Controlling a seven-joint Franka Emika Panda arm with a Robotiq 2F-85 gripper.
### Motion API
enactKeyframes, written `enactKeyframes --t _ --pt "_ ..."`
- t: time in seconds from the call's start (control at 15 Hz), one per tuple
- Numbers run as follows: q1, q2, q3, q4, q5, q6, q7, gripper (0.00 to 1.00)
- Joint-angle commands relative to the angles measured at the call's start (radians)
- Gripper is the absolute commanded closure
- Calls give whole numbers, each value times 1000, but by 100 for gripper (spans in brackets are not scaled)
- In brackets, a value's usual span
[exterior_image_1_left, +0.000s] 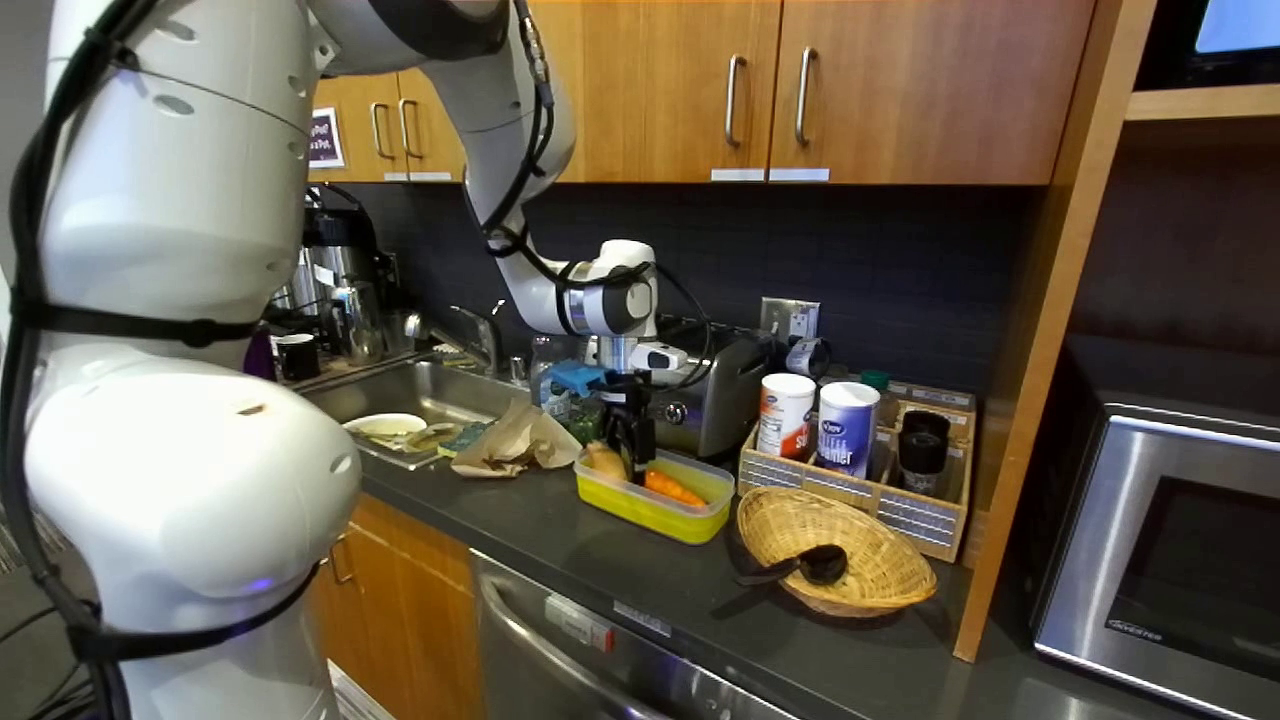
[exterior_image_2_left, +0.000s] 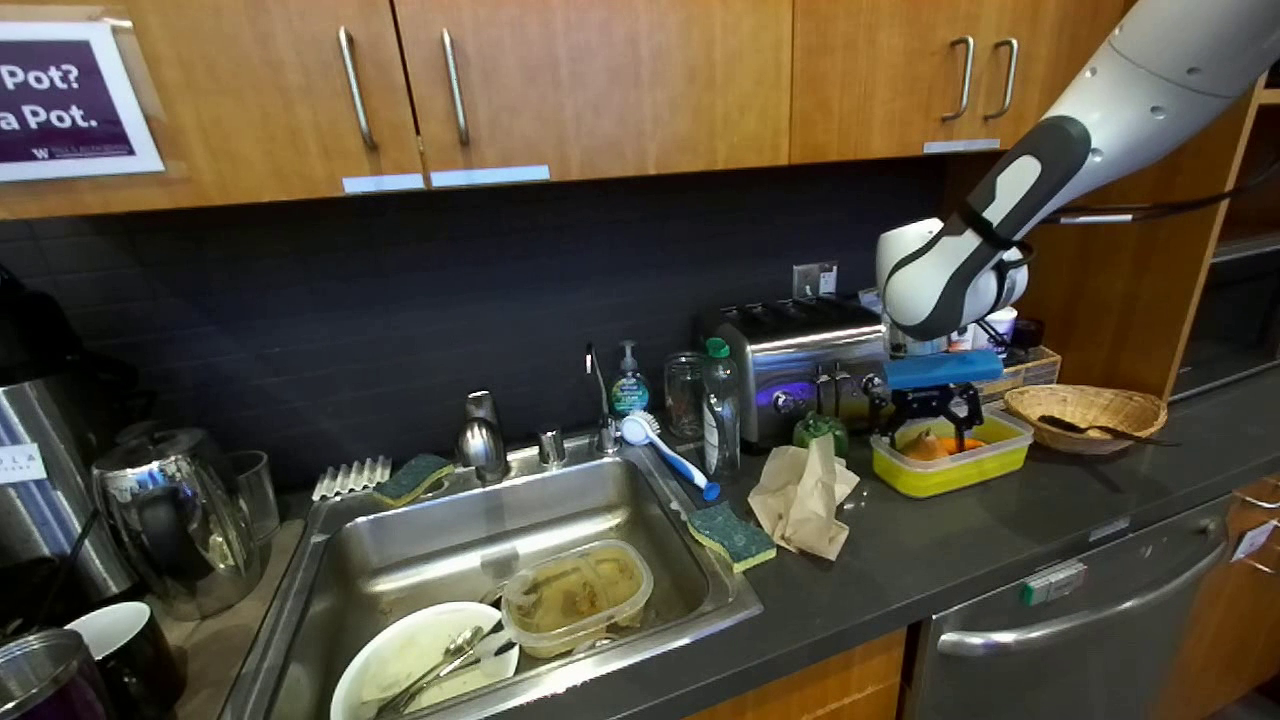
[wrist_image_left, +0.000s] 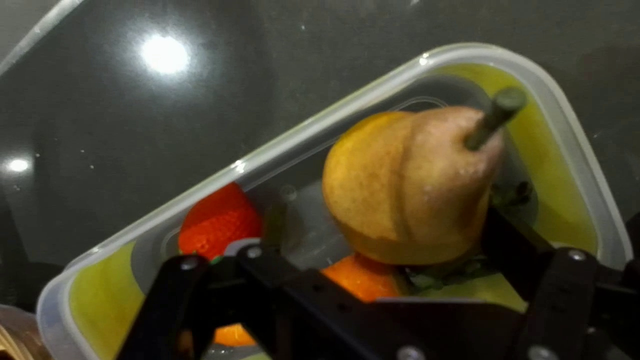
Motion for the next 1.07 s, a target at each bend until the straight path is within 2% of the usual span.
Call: enactKeyframes --t 0.0,1.0 --pt "10 7 0 12 17 -25 5 0" --pt "19 -30 4 -39 33 -12 17 0"
